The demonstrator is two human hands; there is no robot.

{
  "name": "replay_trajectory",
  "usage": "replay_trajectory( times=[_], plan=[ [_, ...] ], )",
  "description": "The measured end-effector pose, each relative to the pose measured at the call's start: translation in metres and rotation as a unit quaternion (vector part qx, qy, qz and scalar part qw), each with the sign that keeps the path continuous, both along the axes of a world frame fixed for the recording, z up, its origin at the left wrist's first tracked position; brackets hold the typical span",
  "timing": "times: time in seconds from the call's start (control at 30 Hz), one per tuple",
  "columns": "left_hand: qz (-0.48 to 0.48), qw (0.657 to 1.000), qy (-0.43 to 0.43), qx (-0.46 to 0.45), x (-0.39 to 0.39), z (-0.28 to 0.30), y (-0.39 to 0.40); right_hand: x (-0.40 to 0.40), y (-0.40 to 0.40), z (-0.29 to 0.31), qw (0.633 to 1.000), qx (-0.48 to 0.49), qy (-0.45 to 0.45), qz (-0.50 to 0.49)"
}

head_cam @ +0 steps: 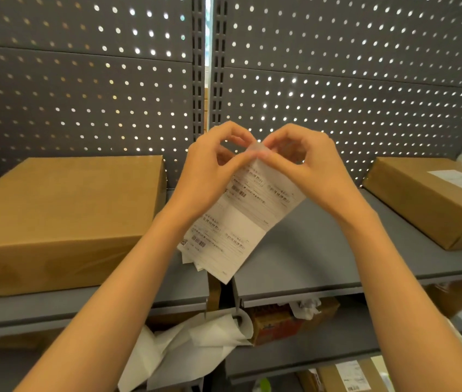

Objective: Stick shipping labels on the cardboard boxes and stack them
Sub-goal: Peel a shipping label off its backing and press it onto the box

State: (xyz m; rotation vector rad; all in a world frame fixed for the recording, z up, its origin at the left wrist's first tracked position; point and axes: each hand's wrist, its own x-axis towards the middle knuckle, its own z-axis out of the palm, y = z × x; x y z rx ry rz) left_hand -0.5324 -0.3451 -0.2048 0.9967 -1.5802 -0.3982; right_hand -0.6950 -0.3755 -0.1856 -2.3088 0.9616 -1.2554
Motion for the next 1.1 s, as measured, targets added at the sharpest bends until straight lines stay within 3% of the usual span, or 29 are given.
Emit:
replay_trajectory(
  times=[0.5, 1.1],
  plan=[
    [0.022, 0.999, -0.041, 0.000, 0.008, -0.003, 0.004, 0.009, 0.003, -0.008, 1.000, 0.001, 0.014, -0.015],
    [0.003, 0.999, -0.029, -0.014, 0.010, 0.000, 0.011, 0.012, 0.005, -0.012, 0.999, 0.017, 0.028, -0.003]
  ],
)
